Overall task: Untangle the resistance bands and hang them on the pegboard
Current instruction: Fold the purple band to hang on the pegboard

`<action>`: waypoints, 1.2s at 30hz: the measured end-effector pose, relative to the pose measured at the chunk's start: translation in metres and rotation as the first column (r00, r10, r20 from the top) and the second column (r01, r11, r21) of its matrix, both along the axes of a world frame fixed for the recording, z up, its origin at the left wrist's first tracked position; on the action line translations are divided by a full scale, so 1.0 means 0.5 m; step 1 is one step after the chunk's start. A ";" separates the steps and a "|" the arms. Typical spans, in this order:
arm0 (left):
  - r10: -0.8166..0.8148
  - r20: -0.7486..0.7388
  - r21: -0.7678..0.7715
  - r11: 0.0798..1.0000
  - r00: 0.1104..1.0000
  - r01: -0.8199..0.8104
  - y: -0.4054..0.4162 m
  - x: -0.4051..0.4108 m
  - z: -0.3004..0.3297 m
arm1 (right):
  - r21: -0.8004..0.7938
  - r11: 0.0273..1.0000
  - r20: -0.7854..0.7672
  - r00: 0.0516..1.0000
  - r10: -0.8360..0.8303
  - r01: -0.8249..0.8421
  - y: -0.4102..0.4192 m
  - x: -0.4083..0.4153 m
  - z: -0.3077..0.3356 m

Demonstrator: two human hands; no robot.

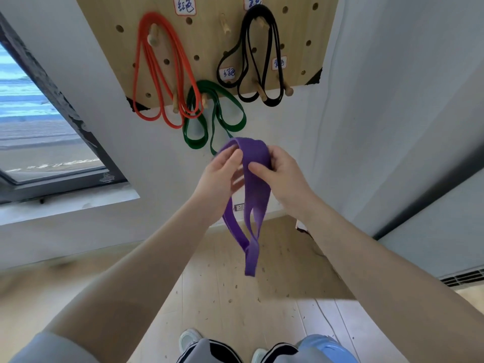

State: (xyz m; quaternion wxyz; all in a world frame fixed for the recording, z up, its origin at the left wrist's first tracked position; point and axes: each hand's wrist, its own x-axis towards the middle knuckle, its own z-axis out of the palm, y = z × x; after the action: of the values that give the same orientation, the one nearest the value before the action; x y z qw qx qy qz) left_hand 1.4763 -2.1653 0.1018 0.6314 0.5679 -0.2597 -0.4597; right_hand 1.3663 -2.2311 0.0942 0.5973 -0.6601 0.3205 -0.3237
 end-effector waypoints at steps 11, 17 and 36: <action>-0.225 0.418 0.187 0.969 0.880 0.159 0.055 -0.029 -0.082 | 0.175 0.985 -0.023 1.000 0.005 -0.001 -0.034 0.043 0.053; -0.093 0.292 0.068 0.995 0.952 0.077 0.074 -0.036 -0.094 | 0.364 0.932 0.133 0.990 -0.056 0.004 -0.058 0.031 0.083; -0.035 0.385 0.143 0.989 0.922 -0.022 0.031 -0.012 -0.090 | 0.509 0.842 0.327 0.945 0.000 -0.176 -0.052 0.020 0.084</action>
State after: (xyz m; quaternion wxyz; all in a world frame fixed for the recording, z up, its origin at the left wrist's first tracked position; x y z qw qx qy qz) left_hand 1.4701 -2.1501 0.0570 0.5233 0.6909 -0.3470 -0.3583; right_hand 1.3761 -2.2570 0.1362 0.8141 -0.4229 0.2673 -0.2947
